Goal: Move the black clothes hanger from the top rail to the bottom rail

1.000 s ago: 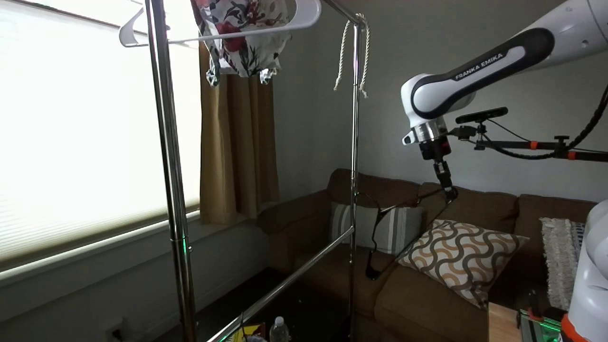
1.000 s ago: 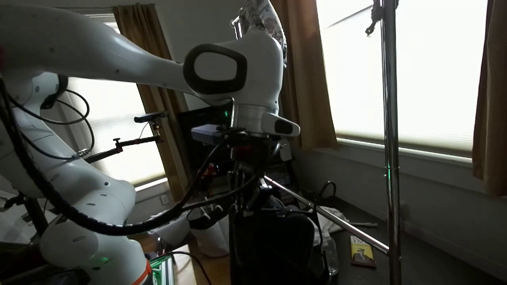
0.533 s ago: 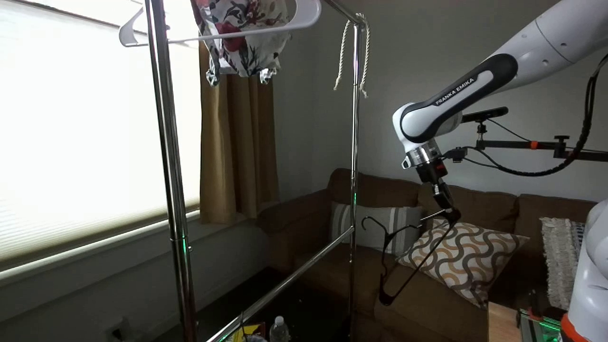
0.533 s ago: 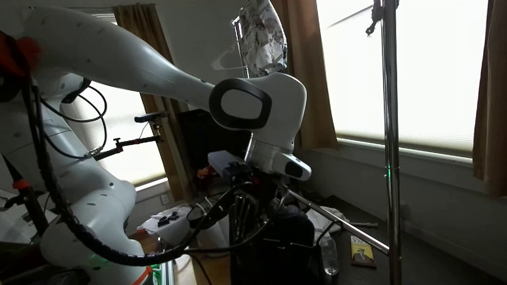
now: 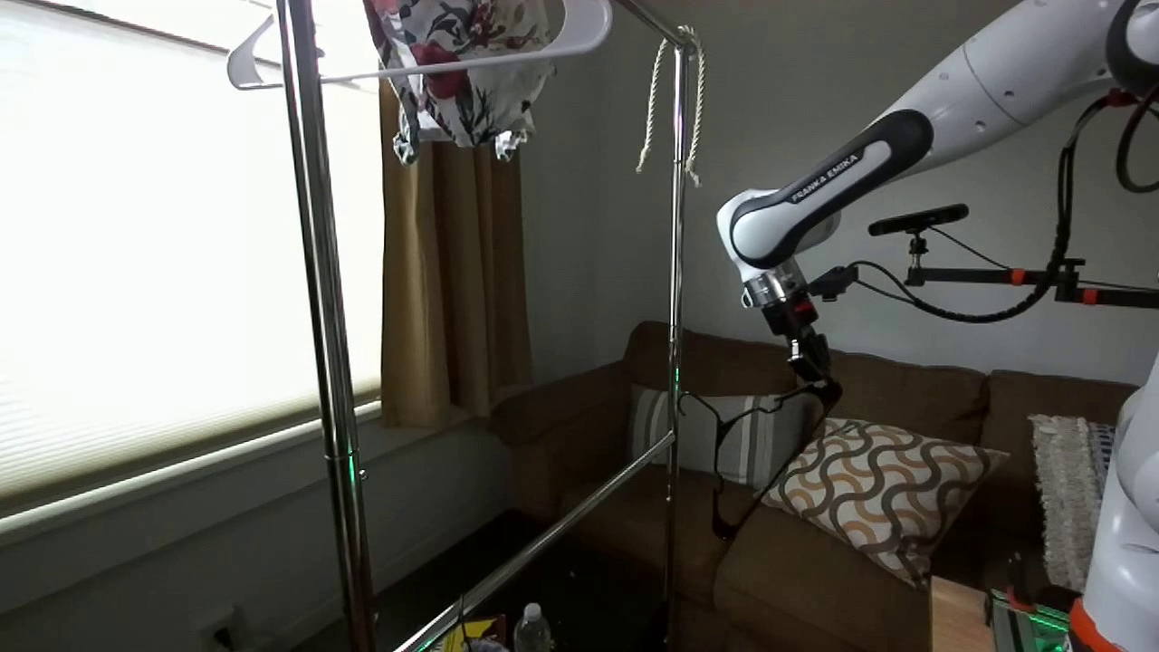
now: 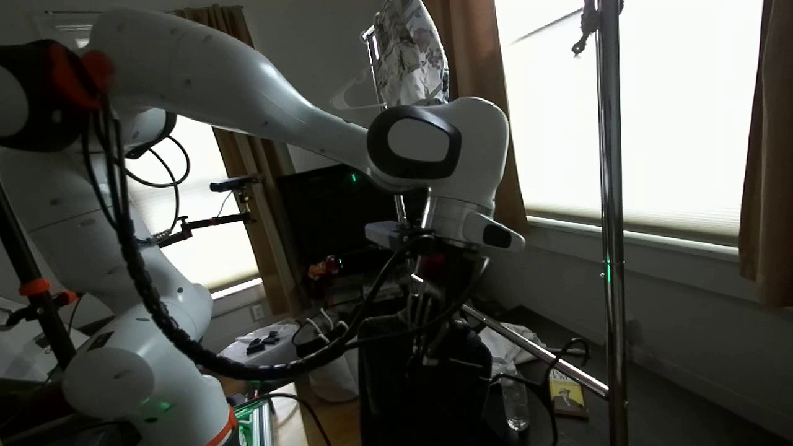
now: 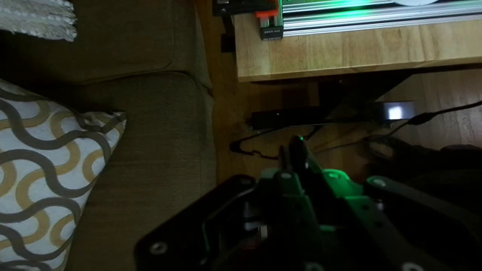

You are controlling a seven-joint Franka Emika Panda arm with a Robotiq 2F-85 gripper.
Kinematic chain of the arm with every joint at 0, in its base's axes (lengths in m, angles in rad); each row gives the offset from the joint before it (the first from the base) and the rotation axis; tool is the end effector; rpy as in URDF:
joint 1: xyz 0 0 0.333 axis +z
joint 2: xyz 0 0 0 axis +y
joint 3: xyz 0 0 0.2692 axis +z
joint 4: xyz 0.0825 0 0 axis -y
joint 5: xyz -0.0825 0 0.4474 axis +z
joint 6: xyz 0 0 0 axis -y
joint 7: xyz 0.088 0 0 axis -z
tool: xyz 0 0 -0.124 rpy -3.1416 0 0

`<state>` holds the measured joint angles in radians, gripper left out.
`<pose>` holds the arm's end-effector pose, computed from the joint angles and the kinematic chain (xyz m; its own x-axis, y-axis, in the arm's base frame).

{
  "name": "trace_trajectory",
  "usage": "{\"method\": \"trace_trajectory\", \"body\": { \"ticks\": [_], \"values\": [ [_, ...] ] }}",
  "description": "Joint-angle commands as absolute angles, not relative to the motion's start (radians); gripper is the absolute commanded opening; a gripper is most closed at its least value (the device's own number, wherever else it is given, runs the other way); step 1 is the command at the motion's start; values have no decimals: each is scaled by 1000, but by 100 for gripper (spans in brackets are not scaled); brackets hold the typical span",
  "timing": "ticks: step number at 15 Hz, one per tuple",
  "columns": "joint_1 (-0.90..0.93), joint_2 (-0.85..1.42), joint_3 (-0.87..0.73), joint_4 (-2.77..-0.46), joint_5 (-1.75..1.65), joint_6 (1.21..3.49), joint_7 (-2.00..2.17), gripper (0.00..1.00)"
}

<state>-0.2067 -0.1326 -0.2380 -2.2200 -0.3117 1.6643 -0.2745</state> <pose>0.4441 -0.2490 0.3142 0.8811 -0.0854 -0.4652 -0.0358 -0.9928 0.1145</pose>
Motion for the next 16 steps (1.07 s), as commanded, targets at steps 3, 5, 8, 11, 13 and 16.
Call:
{"method": "trace_trajectory", "body": {
  "ticks": [3, 5, 8, 11, 13, 16],
  "values": [
    [-210, 59, -230, -2095, -276, 1683, -267, 2],
    [-223, 95, -234, -2084, -251, 1705, -309, 2],
    [-248, 117, -238, -2078, -200, 1748, -373, 2],
    [-269, 114, -239, -2073, -162, 1793, -455, 2],
    [-277, 110, -239, -2066, -141, 1805, -492, 2],
    [-278, 119, -236, -2036, -135, 1779, -519, 2]
  ]
}}
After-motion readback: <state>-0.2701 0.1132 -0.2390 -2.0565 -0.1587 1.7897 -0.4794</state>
